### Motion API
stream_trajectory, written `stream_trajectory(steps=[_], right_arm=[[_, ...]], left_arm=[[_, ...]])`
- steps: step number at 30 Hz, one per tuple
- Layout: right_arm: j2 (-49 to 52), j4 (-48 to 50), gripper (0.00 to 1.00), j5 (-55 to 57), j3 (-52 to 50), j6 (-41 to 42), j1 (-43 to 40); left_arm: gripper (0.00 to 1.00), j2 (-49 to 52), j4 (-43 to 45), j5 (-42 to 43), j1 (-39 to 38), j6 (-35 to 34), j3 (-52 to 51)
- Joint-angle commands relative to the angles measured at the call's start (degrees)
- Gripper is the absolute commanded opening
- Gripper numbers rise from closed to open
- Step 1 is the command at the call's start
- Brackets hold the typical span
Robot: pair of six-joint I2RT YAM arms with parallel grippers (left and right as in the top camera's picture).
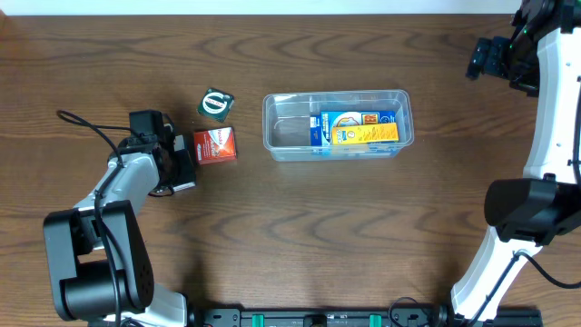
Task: Pack container
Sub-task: 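Lower the left gripper and grasp the white Panadol box, then lift the white Panadol box and carry it right into the container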
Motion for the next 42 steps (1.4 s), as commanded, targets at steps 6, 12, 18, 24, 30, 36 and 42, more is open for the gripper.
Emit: stream_trajectory(steps=[6,12,18,24,30,36,42], right_arm=[[-0.37,-0.02,0.99,0.37,0.68,0.94,-0.07],[-0.37,-0.02,0.99,0.37,0.68,0.94,-0.07],[-0.37,-0.02,0.99,0.37,0.68,0.94,-0.07],[-0.37,-0.02,0.99,0.37,0.68,0.94,-0.07],[-0.37,-0.02,0.99,0.37,0.68,0.94,-0.07],[-0.37,-0.02,0.99,0.37,0.68,0.94,-0.07],[-0.37,-0.02,0.99,0.37,0.68,0.94,-0.07]], left_arm=[[0.44,-7.41,-3.02,2.05,-0.02,0.22,0.61],[0.44,-17.33,-5.53,2.05,-3.32,3.02,1.81],[0.44,-25.79,-4.04,2.03,-12.61,8.17,1.81],[0.44,-28.15,1.62,1.55,-22.67,11.34,1.81],[0.45,-27.34,10.69,1.36,-28.81,11.8,1.79],[0.44,-25.77,20.37,1.36,-32.37,11.72,1.79],[0.41,-23.91,23.39,1.36,-34.16,11.65,2.23]])
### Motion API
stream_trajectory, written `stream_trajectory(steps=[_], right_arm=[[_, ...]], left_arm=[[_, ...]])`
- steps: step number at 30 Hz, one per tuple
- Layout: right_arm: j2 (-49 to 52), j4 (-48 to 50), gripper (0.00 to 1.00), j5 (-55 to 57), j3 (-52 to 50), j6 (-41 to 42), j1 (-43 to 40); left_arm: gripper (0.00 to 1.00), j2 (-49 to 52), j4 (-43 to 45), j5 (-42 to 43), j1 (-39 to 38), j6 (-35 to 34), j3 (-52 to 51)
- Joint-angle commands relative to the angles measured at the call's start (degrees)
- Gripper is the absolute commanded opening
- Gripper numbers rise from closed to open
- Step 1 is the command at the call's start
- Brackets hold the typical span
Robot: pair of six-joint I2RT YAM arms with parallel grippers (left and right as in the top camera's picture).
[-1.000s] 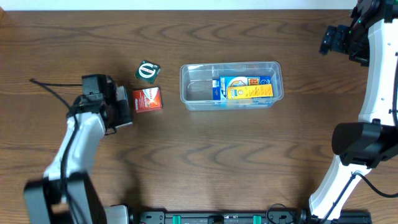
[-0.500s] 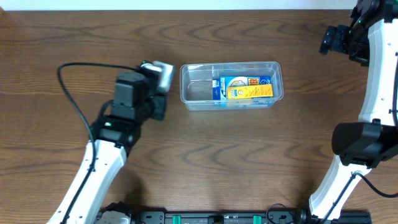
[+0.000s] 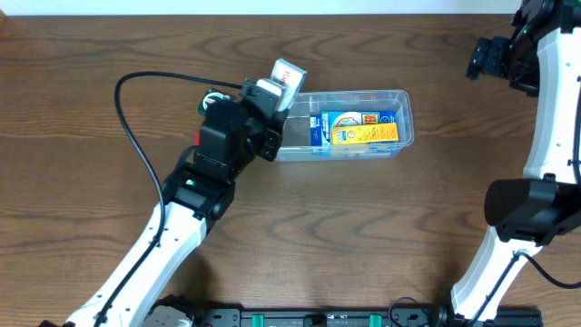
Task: Pack container
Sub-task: 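Lift the white Panadol box and carry it right into the container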
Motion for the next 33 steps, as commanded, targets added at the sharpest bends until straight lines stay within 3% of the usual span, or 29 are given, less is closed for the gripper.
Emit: stream_trajectory(steps=[1,20,26,33], right_arm=[[-0.37,-0.02,0.99,0.37,0.68,0.94,-0.07],[-0.37,-0.02,0.99,0.37,0.68,0.94,-0.07],[-0.37,-0.02,0.99,0.37,0.68,0.94,-0.07],[-0.37,-0.02,0.99,0.37,0.68,0.94,-0.07]], left_arm=[[0.41,1.4,0.31,-0.31,-0.81,0.55,1.95],[0.38,11.17,-10.29,-0.24,-2.12,1.05,21.84],[0.38,15.28,-10.36,-0.85,-7.39,6.25,24.35],[0.38,22.03,-8.26,-7.91,-12.33,12.59,25.16]])
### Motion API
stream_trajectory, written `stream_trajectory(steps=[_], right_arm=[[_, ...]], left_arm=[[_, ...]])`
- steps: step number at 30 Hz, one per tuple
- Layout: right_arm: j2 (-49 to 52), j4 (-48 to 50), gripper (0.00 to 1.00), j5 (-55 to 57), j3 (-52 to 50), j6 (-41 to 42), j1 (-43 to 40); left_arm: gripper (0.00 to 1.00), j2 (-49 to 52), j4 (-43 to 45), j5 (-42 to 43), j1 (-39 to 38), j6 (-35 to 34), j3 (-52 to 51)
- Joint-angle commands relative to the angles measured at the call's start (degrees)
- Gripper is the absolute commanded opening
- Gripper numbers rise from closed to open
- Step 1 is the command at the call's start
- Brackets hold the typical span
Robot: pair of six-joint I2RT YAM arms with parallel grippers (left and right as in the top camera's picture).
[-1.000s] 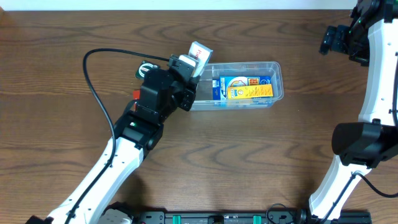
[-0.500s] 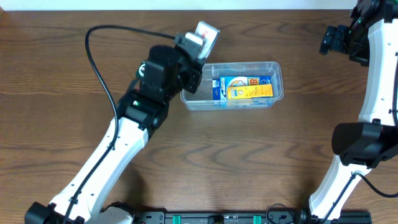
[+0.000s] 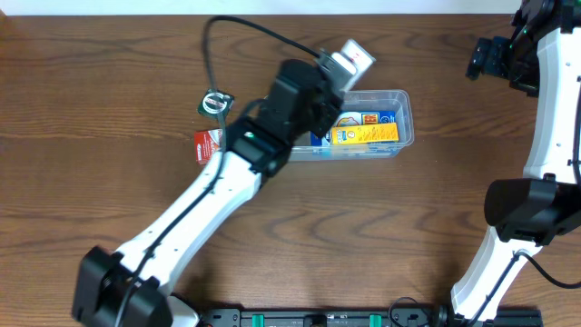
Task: Pack container
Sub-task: 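Lift the white Panadol box and carry it right into the container, then release the white box in the container and withdraw the left gripper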
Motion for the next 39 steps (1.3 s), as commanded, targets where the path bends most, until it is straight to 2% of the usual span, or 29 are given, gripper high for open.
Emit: stream_trajectory(steps=[1,5,10,16,21,30,34,39], right_arm=[[-0.37,-0.02,0.99,0.39,0.68,0.94,-0.07],[-0.37,-0.02,0.99,0.39,0.68,0.94,-0.07],[-0.37,-0.02,0.99,0.39,0.68,0.94,-0.07],[-0.37,-0.02,0.99,0.39,0.68,0.94,-0.07],[-0.37,-0.02,0.99,0.39,0.68,0.94,-0.07],[-0.37,-0.02,0.99,0.39,0.68,0.94,-0.07],[-0.37,-0.02,0.99,0.39,0.68,0.94,-0.07],[-0.37,-0.02,0.99,0.39,0.68,0.94,-0.07]], left_arm=[[0.38,3.61,1.68,-4.85,-1.55,5.42,1.6],[0.39,7.48,5.66,-8.41,-2.86,8.81,1.62],[0.46,10.51,9.09,-8.61,-4.31,11.02,1.66],[0.46,13.46,12.57,-10.16,-5.64,14.49,1.66],[0.46,15.8,13.22,-10.25,-6.01,15.78,1.66],[0.48,17.88,14.56,-10.25,-6.1,22.16,1.66],[0.54,17.88,15.21,-10.03,-6.1,22.16,1.66],[0.7,17.88,15.21,-10.03,-6.16,22.16,1.66]])
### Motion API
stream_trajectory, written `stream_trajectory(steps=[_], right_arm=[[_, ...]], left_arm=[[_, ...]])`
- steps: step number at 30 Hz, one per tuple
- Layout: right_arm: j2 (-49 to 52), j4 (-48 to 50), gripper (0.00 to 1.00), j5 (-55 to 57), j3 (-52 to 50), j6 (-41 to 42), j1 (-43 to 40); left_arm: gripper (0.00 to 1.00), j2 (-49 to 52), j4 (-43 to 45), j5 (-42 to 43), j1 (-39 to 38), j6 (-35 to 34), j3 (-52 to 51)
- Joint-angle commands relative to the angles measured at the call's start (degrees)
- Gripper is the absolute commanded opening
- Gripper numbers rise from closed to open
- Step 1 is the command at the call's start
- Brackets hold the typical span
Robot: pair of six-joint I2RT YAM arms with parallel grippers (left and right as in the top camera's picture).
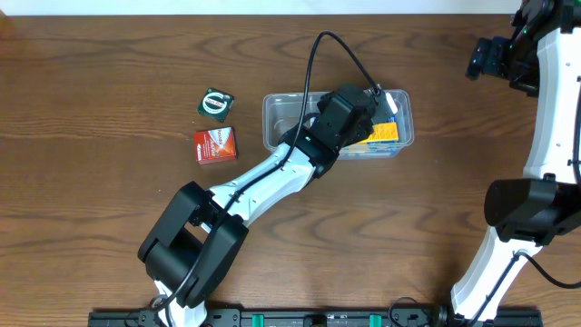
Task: Pack container
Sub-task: 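Release the white box in the container and withdraw the left gripper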
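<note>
A clear plastic container [283,136] lies at the table's middle with a blue and yellow package [379,134] inside. My left gripper [379,102] reaches down into the container's right end. A small white and red box [392,98] shows at its tip, mostly hidden by the gripper. A red box [215,145] and a green and black packet [215,103] lie on the table left of the container. At the far right, well away from everything, my right gripper [481,59] hangs raised.
The left arm [263,182] stretches diagonally from the front left across the container's near wall. Its cable [318,64] loops over the table behind the container. The right arm's white links [549,136] stand along the right edge.
My left gripper was raised behind the container's back edge with the white and red box at its tip. It is now low over the container's right end, above the blue and yellow package.
My left gripper was low on the table beside the red box at the left. Then it was raised near the container's left corner with a white and red box. It then stood behind the container's middle, and is now down at its right end. The right arm stayed still.
</note>
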Motion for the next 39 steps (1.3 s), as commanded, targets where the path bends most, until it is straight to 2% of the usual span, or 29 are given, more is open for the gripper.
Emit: stream_trajectory(steps=[1,11,14,18,26,30,32,36,39], right_arm=[[-0.37,-0.02,0.99,0.37,0.68,0.94,-0.07],[-0.37,-0.02,0.99,0.37,0.68,0.94,-0.07],[-0.37,-0.02,0.99,0.37,0.68,0.94,-0.07],[-0.37,-0.02,0.99,0.37,0.68,0.94,-0.07],[-0.37,-0.02,0.99,0.37,0.68,0.94,-0.07],[-0.37,-0.02,0.99,0.37,0.68,0.94,-0.07],[-0.37,-0.02,0.99,0.37,0.68,0.94,-0.07],[-0.37,0.0,0.99,0.37,0.68,0.94,-0.07],[-0.37,-0.02,0.99,0.37,0.68,0.94,-0.07]], left_arm=[[0.72,0.28,0.15,-0.63,-0.24,0.48,1.42],[0.79,0.26,0.11,-1.07,-0.22,0.44,1.42],[0.83,-0.46,0.13,-6.54,-0.24,-0.46,1.42],[0.93,-4.17,-3.37,-14.97,-0.22,-10.88,1.42],[0.99,-15.04,-25.42,-15.08,2.38,-28.85,1.42],[0.98,-20.33,-37.29,-14.91,8.0,-43.74,1.42],[0.98,-22.51,-42.97,-11.21,12.5,-48.96,1.42],[0.98,-23.98,-49.22,-1.29,21.18,-49.83,1.42],[0.98,-23.85,-52.65,1.66,25.73,-49.83,1.4]])
